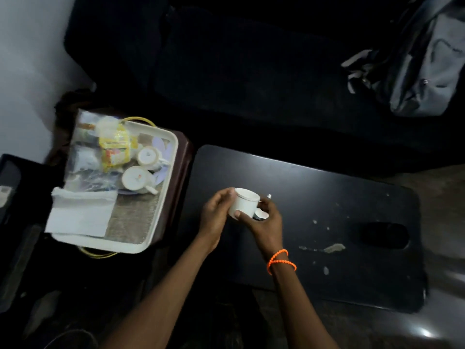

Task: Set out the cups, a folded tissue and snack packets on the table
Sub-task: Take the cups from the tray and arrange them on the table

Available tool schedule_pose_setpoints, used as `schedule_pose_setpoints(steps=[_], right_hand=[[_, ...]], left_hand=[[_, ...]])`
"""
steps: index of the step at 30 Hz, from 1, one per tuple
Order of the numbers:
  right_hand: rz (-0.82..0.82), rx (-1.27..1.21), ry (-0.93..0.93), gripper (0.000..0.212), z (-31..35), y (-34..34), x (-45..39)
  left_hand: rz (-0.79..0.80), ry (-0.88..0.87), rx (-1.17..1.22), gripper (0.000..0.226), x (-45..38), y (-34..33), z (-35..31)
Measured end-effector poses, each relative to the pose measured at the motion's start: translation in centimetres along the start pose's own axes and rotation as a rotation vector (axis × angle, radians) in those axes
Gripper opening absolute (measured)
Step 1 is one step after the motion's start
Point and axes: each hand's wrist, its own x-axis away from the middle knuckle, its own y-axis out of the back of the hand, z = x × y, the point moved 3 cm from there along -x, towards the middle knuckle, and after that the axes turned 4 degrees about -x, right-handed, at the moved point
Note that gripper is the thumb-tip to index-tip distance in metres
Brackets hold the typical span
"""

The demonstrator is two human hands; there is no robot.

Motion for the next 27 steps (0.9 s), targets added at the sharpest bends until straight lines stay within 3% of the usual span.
schedule_pose_setpoints(steps=[3,10,17,22,25,27], right_hand=[[-0.229,-0.016,-0.044,0.063,-3.0,5.0,0.0],[-0.502,-0.066,-0.172,0.051,-8.6,10.4,-1.6],[-0.495,-0.034,-0.216,0.025,-11.0,8.9,-4.6],[-0.475,-0.012,-0.170,0.019,-10.9,7.3,-5.1],[-0.467,0.024,-0.151,0.027,-10.5,6.4,-4.9],[-0.462,-0.010,-0.181,0.049,-10.4,6.0,-4.3]], left_hand=[[0.148,-0.027,-0.190,0.009,0.0,-5.8,2.4],[0.310,-0.145,-0.691,0.043,0.8,-13.8,7.0],[0.336,-0.174,-0.943,0.056,-0.1,-14.2,9.3],[0.277,-0.197,-0.954,0.051,0.0,-12.9,9.0],[0.247,-0.249,-0.830,0.041,0.8,-11.5,7.6],[0.158,-0.294,-0.737,0.033,0.8,-9.5,6.0]])
